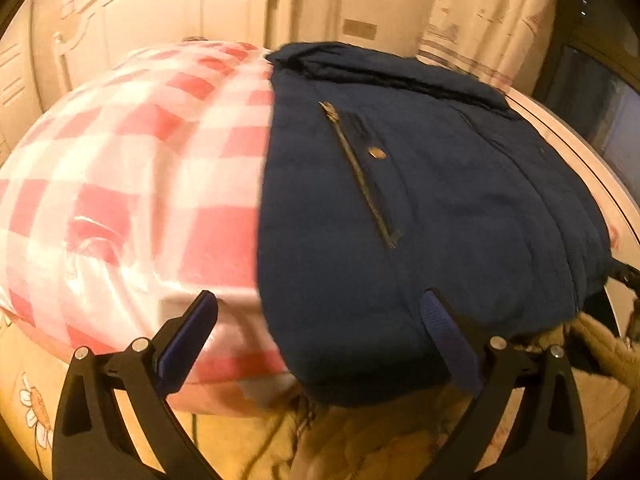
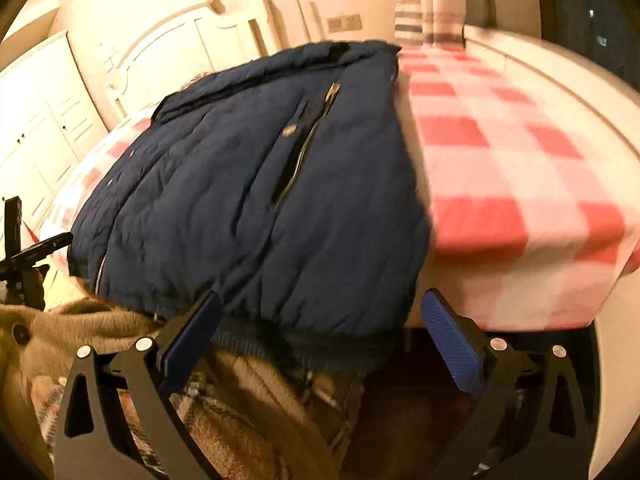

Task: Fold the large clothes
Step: 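Grasp the jacket hem with both tools and fold it toward the collar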

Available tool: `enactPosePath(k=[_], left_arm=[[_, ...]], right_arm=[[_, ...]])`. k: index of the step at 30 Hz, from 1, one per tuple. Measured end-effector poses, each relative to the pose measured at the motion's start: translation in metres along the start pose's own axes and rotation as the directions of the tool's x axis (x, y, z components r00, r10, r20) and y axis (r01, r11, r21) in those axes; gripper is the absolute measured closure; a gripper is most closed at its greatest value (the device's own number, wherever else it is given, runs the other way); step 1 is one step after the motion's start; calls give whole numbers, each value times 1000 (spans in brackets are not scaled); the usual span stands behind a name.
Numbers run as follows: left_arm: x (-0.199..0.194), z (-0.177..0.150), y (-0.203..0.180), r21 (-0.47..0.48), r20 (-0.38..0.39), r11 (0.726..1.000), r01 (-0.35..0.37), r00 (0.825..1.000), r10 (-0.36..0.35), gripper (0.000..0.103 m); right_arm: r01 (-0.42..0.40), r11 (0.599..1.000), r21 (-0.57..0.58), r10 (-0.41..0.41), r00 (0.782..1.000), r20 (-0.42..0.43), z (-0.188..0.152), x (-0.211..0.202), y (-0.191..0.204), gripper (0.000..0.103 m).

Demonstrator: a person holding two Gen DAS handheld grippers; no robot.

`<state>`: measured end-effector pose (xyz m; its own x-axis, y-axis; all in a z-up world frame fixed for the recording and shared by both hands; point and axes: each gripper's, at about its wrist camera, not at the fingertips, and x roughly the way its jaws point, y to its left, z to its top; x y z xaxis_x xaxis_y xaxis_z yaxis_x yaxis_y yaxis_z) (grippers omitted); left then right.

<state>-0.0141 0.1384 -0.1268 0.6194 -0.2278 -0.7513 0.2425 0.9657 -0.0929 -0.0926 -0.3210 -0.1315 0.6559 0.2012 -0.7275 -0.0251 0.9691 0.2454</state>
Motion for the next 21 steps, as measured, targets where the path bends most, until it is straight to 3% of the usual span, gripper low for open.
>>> enactPosePath(k=[3,9,12,14,16,18,20,21], left_arm=[[11,-2,-7,-3,-40,999,43,998,-43,2],[22,-10,-4,-46,-66,991,127,989,-130,21],[25,-10,0,-74,-59,985,155,985,-160,20],[34,-11,5,-120,-65,975,187,978,-196,12],[39,-11,10,-159,-72,965,208,973,-221,13],[35,-12,7,-146,-53,962,231,969,-241,32],[23,-12,-3,-82,-36,967,242,969,-245,65],[18,-11,-5,-63,-38,967,247,968,-249,72]], right_arm=[[-43,997,66,43,999,-8,1,16,-11,6],[-45,998,40,46,999,-6,3,19,-8,43],[-55,998,33,55,999,-1,0,16,-5,44],[-71,996,46,71,997,5,0,18,-7,44],[-87,994,68,86,996,15,-2,19,-11,43],[-81,995,62,80,997,20,-2,21,-10,44],[-91,996,24,90,995,38,-5,15,-3,54],[-94,996,-2,94,995,46,-7,11,1,65]])
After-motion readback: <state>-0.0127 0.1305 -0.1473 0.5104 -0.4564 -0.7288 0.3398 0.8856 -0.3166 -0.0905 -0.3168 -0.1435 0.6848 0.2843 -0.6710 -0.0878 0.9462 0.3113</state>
